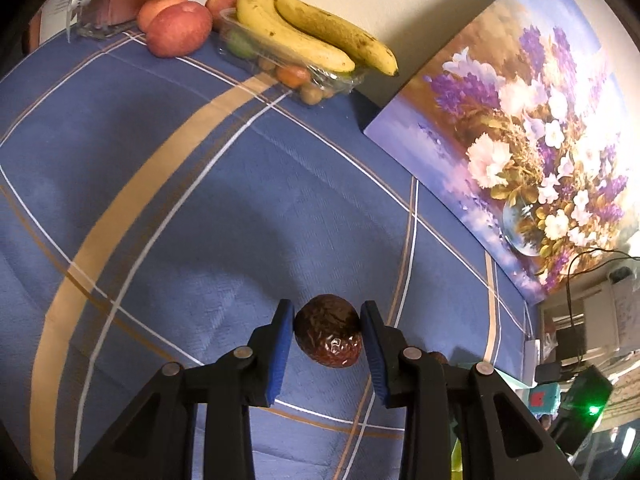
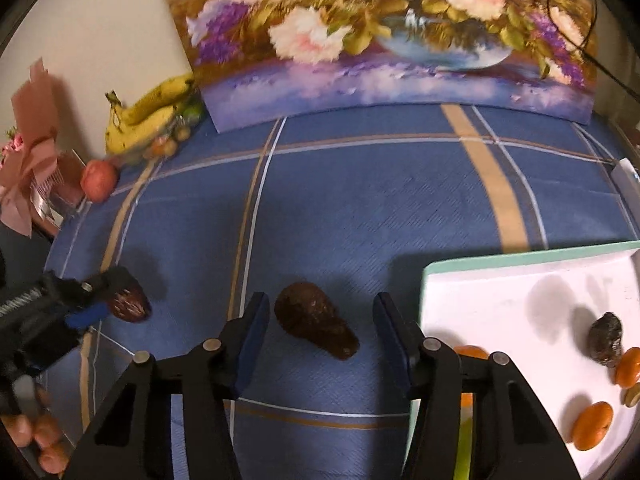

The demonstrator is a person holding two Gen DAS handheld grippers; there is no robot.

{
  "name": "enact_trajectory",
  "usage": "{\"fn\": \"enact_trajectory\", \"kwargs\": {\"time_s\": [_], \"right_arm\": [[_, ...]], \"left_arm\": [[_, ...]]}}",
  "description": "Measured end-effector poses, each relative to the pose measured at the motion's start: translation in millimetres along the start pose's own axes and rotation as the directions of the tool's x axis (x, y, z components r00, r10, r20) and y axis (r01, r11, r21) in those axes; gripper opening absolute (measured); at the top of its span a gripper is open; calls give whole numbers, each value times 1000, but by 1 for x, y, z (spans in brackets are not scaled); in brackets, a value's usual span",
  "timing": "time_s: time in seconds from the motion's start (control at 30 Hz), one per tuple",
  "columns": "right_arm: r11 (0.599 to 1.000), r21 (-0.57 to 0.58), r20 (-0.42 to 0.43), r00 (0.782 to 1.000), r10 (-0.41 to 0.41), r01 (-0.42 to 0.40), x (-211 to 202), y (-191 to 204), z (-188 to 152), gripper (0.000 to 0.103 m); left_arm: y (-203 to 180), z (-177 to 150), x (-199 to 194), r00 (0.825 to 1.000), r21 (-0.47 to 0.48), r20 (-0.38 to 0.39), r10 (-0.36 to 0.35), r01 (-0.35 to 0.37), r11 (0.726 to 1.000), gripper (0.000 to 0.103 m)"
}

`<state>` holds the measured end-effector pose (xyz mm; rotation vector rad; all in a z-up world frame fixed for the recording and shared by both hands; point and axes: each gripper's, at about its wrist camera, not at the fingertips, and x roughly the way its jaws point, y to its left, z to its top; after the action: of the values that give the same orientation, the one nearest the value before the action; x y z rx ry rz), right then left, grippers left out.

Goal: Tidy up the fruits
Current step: 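Close the right tool on the other dark date while the left tool holds its date, then carry the date with the right tool over the tray while the left tool carries its date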

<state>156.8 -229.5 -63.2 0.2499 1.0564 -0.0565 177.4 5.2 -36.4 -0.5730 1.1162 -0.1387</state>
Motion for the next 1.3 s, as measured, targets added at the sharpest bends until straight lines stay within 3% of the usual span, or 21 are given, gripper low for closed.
{"fn": "enact_trajectory", "kwargs": {"time_s": [0.33, 0.6, 0.73, 1.3], "right_arm": [[1000, -9, -23, 1000, -14, 14, 18, 0, -6, 54], [1000, -7, -26, 1000, 7, -7, 16, 1, -5, 32], [1000, -5, -28, 1000, 9, -9, 12, 4, -4, 32], [1000, -16, 27, 999, -24, 24, -67, 5, 0, 32]], "left_arm": [[1, -1, 5, 1000, -13, -24, -3, 2, 1000, 36], [-1, 0, 7, 1000, -11, -25, -2, 2, 1000, 36], [-3, -1, 5, 1000, -3, -27, -7, 7, 1000, 36], [-36, -29, -44, 1000, 118, 18, -26, 23, 993, 36]]}}
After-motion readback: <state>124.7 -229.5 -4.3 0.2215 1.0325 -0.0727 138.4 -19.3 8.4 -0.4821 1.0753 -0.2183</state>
